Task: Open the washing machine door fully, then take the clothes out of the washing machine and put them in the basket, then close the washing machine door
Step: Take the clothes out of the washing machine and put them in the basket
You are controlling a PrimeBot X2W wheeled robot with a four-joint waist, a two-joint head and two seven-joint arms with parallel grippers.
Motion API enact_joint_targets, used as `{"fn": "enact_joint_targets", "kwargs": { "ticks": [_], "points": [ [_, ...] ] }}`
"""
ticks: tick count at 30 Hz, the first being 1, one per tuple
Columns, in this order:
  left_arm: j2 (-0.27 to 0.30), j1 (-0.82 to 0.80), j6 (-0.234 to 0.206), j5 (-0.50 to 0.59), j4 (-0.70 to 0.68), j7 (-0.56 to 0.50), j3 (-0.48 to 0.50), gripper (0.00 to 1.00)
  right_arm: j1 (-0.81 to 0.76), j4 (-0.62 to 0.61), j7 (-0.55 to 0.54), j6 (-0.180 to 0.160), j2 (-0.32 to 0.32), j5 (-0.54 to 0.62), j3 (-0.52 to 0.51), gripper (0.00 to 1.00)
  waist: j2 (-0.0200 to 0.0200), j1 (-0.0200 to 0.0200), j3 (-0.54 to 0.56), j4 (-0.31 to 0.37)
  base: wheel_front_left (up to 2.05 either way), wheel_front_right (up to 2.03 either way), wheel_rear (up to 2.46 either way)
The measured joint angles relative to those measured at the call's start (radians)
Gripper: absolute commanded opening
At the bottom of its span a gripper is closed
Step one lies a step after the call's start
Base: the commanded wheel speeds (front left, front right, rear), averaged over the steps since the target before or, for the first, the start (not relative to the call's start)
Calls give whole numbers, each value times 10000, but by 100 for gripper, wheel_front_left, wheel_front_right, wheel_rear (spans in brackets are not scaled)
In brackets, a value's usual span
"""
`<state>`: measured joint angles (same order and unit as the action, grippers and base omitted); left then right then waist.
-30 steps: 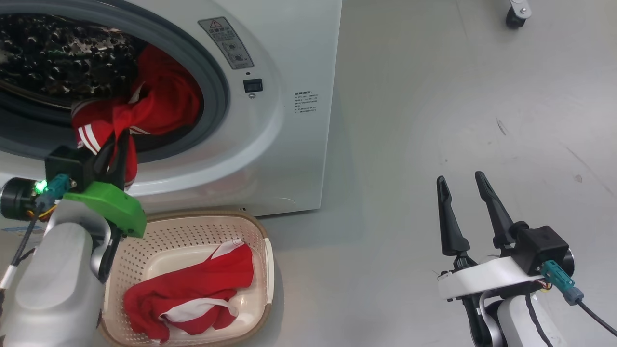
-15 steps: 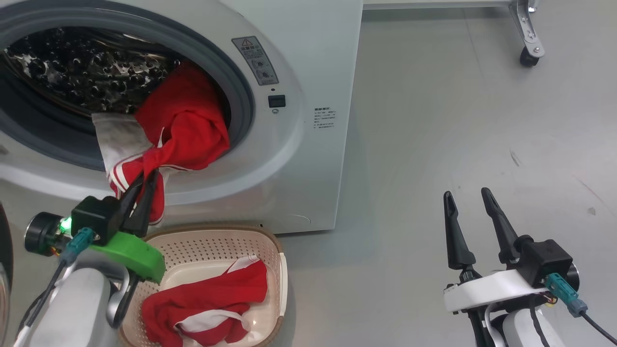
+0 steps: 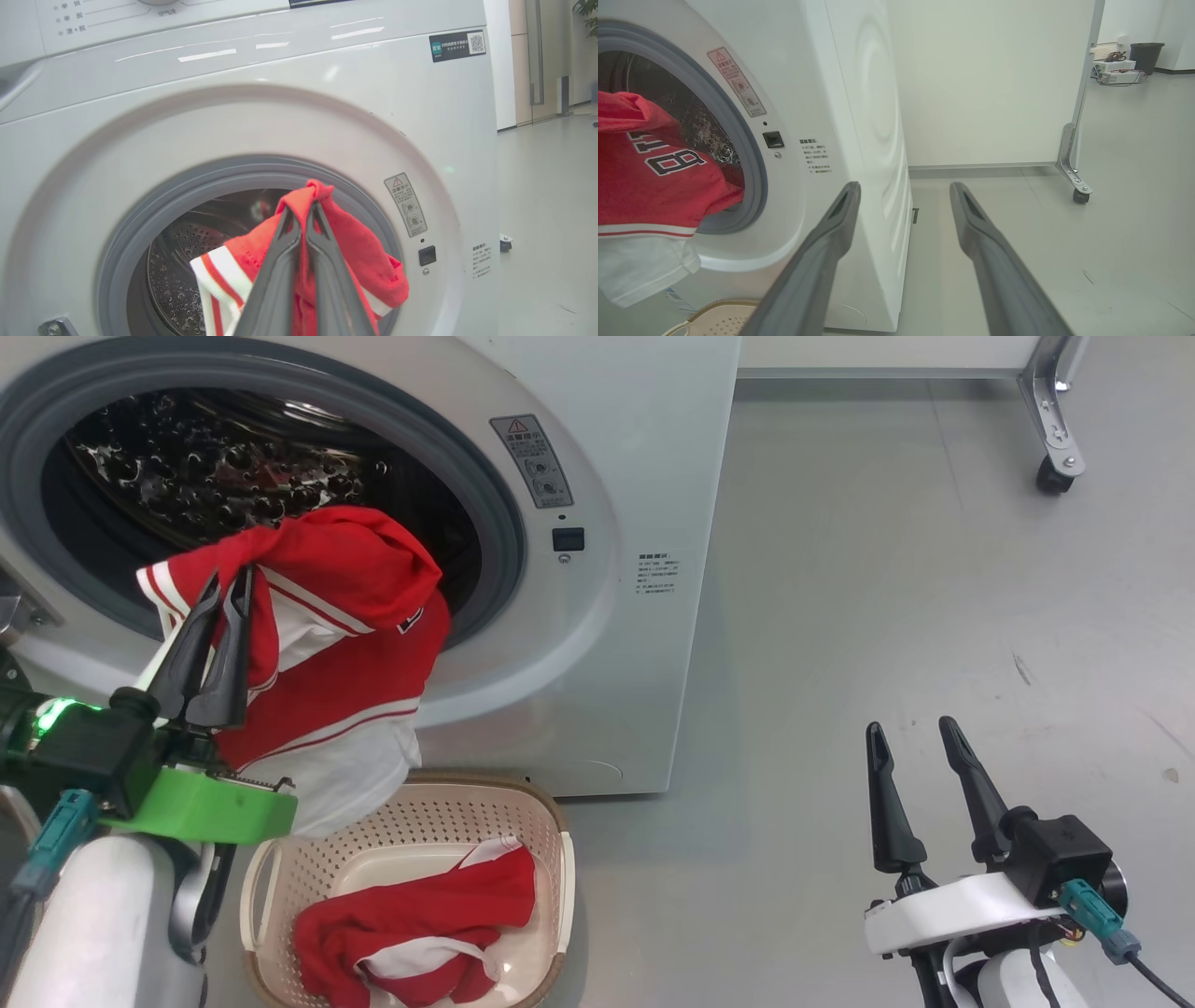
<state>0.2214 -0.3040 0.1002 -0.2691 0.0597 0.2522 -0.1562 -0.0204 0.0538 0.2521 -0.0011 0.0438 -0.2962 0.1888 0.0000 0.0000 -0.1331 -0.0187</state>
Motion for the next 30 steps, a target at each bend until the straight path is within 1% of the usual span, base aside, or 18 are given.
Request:
{"fn": "enact_joint_targets", "kwargs": {
  "ticks": [4, 8, 11, 14, 17, 20, 26, 30],
  "points": [
    [-81, 170, -86, 159, -777, 15, 280, 0, -2, -2, 0, 0, 2, 0, 4, 100, 0, 0, 15, -18, 0, 0, 0],
    [-100, 549, -81, 194, -1009, 46, 290, 0, -4, -10, 0, 4, 0, 0, 12, 100, 0, 0, -6, -29, 0, 0, 0],
    [-102, 1003, -71, 201, -972, 44, 272, 0, -6, -17, 0, 86, 2, 0, 35, 100, 0, 0, -36, -22, 0, 0, 0],
    [-84, 1327, -17, 174, -600, 46, 71, 0, -12, -36, 0, 86, 0, 0, 61, 100, 0, 0, -60, -8, 0, 0, 0],
    [-8, 2057, 48, 192, 96, 42, -426, 0, -17, -44, 0, 88, 4, 0, 134, 100, 0, 0, -106, 30, 0, 0, 0],
    [142, 2502, 105, 240, 736, 38, -671, 0, -19, -44, 0, 88, -2, 0, 159, 100, 0, 0, -175, 102, 0, 0, 0],
    [151, 2531, 115, 293, 1643, -303, -1047, 0, -12, -96, 0, 102, 0, 10, 240, 100, 0, 0, -385, 269, 0, 0, 0],
    [94, 2510, 121, 234, 2128, -447, -1108, 0, 15, -98, 0, 117, 2, 121, 330, 100, 0, 0, -573, 401, 0, 0, 0]
  ]
}}
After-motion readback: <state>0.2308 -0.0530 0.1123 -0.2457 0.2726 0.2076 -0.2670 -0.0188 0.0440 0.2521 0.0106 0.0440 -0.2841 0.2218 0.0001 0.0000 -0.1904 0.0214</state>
